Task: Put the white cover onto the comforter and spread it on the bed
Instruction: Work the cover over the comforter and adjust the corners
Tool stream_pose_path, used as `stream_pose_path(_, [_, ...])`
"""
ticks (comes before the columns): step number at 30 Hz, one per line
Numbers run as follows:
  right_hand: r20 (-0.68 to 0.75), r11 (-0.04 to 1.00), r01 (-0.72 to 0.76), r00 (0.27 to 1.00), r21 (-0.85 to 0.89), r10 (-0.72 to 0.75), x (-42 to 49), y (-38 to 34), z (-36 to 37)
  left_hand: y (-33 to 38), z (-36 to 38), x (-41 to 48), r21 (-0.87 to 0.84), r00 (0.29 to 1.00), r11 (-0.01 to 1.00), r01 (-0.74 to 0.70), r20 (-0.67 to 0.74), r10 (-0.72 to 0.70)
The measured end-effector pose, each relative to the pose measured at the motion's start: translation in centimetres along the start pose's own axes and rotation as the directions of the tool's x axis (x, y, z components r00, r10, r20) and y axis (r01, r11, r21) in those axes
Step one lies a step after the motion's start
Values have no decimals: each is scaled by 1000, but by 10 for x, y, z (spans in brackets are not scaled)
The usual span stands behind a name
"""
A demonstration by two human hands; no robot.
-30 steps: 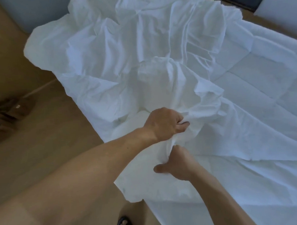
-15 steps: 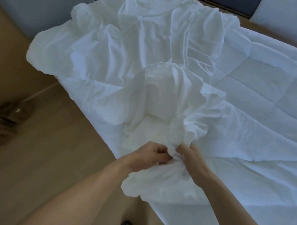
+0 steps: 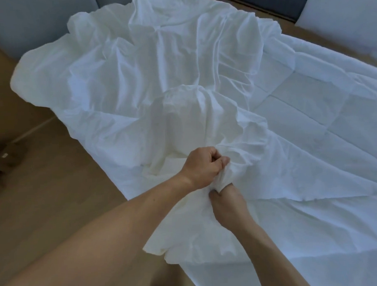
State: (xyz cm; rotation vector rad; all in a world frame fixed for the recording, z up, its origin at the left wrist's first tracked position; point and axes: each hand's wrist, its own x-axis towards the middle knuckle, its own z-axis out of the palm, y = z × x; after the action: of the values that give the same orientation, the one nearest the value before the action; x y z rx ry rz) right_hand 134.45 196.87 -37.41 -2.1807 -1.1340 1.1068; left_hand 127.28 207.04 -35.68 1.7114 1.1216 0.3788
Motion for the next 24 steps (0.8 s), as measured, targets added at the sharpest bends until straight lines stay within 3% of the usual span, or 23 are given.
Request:
stream_pose_path(2, [88,936,-118,992,331,93,-3,4,-7,-5,5,1,-154,1000,988,27,11,-26])
stream_pose_path(4, [143,832,-178,983,526,120,-4,8,-17,-15,4,-3,-261,999,965,25,-22,-31])
stream_pose_path(7, [150,678,-227,974,699,172,4,9,-32,-40,-2,-23,-193,994,980,42,-93,-61])
stream_pose_path(10, [203,588,-213,976,780,84,18,12,-41,-52,-4,-47,-111,972,975,194,156,-176])
stream_pose_path(11, [223,587,-194,975,786,24,20,11,-42,-54,-2,-48,-58,959,976,209,207,-193])
stream_pose_path(14, [285,631,-127,946,766,-155,21,14,-46,-45,-2,-38,-49,983,985,163,92,-158])
stream_pose_path(16, [327,745,-45,915,665,-236,21,17,-49,-35,-11,-25,-116,993,988,99,80,-90])
stream_pose_path(18, [379,910,0,909,414,-173,24,19,-49,-21,-23,-8,-139,997,988,61,47,-55])
stream_pose_path(20, [422,969,-6,901,248,-103,25,16,-46,-8,-30,10,-82,1000,996,23,22,-21])
stream_pose_path(22, [449,970,-13,888,243,-101,29,10,-44,1,-26,27,44,999,999,-23,43,21])
stream_pose_path(24, [419,930,-4,894,367,-161,31,4,-46,0,-21,39,113,999,993,-24,28,21])
